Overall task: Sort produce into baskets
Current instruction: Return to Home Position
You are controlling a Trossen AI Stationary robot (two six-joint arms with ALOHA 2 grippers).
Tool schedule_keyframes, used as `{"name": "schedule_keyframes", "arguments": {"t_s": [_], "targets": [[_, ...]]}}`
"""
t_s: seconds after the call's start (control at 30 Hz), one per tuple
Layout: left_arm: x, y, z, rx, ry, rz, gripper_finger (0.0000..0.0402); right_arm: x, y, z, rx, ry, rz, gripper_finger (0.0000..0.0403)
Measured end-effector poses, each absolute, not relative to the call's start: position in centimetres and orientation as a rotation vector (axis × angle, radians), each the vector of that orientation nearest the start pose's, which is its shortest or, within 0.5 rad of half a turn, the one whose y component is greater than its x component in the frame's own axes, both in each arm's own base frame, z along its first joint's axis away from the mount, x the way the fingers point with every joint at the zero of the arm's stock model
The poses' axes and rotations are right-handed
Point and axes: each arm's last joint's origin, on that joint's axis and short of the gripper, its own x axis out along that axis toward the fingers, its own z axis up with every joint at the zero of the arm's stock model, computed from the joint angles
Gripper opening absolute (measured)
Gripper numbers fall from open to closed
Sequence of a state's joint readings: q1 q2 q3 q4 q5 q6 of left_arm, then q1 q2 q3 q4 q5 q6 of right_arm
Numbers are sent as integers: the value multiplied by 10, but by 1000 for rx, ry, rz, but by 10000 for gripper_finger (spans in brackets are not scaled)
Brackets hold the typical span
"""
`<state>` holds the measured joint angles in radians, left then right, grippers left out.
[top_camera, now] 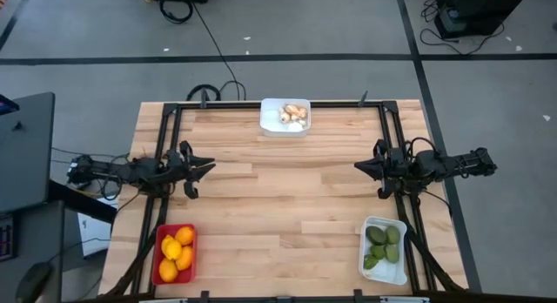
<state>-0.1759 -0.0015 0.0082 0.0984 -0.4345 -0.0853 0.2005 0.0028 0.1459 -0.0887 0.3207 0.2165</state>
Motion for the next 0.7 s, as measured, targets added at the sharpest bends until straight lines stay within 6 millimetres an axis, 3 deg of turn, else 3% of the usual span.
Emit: {"name": "schedule_keyframes", "arguments": {"t_s": [0.7], "targets": [[95,-5,172,-162,-77,257,86,96,10,171,252,-78,-132,2]]}}
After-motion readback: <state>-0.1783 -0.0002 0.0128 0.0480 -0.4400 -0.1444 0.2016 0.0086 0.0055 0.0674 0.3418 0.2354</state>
